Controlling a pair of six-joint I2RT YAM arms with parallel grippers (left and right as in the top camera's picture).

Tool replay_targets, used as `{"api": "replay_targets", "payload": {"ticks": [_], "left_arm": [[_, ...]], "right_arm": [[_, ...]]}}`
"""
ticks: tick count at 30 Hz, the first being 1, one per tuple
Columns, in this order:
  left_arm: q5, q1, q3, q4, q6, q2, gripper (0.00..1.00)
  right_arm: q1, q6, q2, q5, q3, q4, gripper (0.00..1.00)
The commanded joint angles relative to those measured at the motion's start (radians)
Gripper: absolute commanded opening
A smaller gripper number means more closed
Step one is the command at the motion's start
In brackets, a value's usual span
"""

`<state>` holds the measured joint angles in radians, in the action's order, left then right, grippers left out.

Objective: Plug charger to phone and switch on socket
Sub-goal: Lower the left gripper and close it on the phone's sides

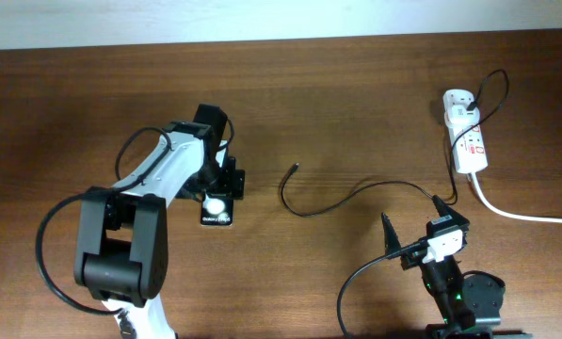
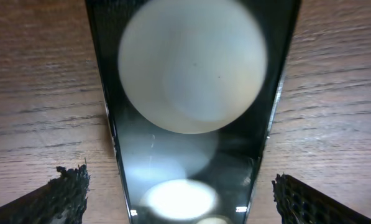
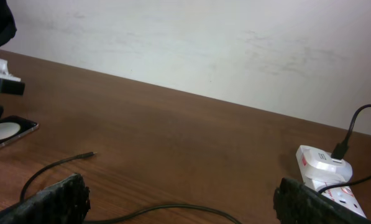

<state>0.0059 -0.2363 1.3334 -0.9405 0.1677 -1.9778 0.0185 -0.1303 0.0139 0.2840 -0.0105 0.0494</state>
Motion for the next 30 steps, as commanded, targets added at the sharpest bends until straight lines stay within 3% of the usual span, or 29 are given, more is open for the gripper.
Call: {"api": "replay_targets", "payload": {"ticks": [1, 11, 30], "left_arm": [[-0.006, 0.0, -0.024, 0.008, 0.027, -0.011, 0.99], [-0.052, -0.064, -0.024, 0.042, 0.056, -0.019, 0.99], [-0.082, -0.064, -0.024, 0.059, 0.154, -0.021, 0.94]], "right_arm": [[-0.006, 0.007, -0.008, -0.008, 0.005, 0.006, 0.99], [-0.006, 0.007, -0.008, -0.008, 0.005, 0.006, 0.99], [-0.006, 0.007, -0.008, -0.008, 0.005, 0.006, 0.99]]}}
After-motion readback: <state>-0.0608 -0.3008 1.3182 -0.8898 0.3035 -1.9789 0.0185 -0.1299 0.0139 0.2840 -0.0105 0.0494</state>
